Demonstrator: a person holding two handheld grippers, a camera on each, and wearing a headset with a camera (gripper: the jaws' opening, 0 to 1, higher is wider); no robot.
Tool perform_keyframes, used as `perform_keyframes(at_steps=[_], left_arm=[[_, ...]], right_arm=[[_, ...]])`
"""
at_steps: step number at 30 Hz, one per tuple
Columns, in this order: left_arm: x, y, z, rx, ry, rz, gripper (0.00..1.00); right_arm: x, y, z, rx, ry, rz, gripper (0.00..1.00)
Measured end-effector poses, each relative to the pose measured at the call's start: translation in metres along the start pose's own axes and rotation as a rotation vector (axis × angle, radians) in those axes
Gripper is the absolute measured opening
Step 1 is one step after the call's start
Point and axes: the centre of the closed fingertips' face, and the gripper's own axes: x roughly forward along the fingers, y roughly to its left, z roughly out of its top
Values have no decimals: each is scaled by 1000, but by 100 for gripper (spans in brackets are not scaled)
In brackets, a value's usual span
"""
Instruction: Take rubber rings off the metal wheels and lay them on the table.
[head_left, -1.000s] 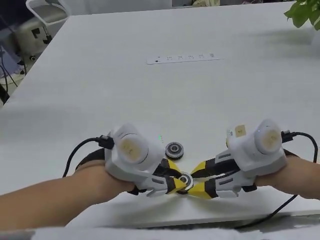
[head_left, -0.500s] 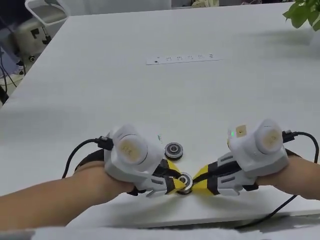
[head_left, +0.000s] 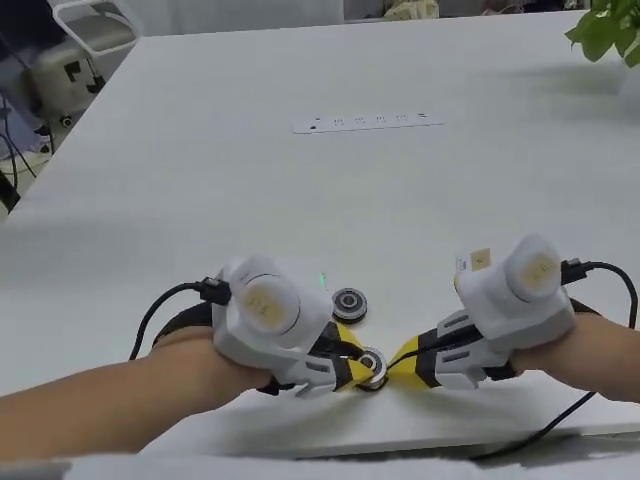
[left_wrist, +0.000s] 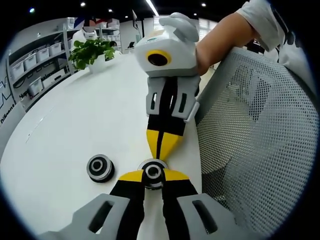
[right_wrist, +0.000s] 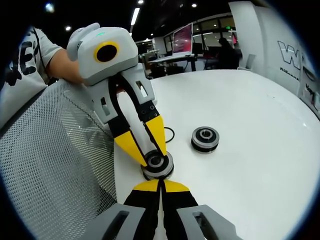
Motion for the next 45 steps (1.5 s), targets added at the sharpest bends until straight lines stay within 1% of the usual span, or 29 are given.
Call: perform_keyframes(at_steps=[2, 4, 8, 18, 19, 21, 22, 24, 27, 36, 45], left_arm=[[0, 0, 0, 1, -3, -1, 7], [0, 0, 0, -1, -4, -2, 7], [0, 0, 0, -2, -6, -3, 7], [0, 0, 0, -3, -8, -3, 7], [0, 0, 0, -4, -8, -3, 7], [0, 0, 0, -4, -8, -3, 7], [1, 0, 0, -4, -8, -2, 7], [1, 0, 1, -4, -8, -2, 7], [1, 0, 1, -4, -8, -1, 7], [1, 0, 1, -5, -4, 3, 7], [1, 0, 1, -4, -1, 5, 7]], right_arm=[[-1, 1, 2, 41, -19, 11, 0], [-2, -1, 0, 48, -18, 7, 0], [-5, -1, 2, 94, -42, 9, 0], [-6, -3, 3, 115, -47, 4, 0], [-6, -4, 4, 121, -52, -1, 0], [-9, -6, 9, 145, -84, 0, 0], [-9, -6, 10, 152, -85, 2, 0], [-8, -6, 9, 141, -80, -2, 0], [-9, -5, 11, 162, -91, 4, 0], [-10, -3, 14, 173, -100, 9, 0], [-9, -1, 17, 159, -104, 13, 0]])
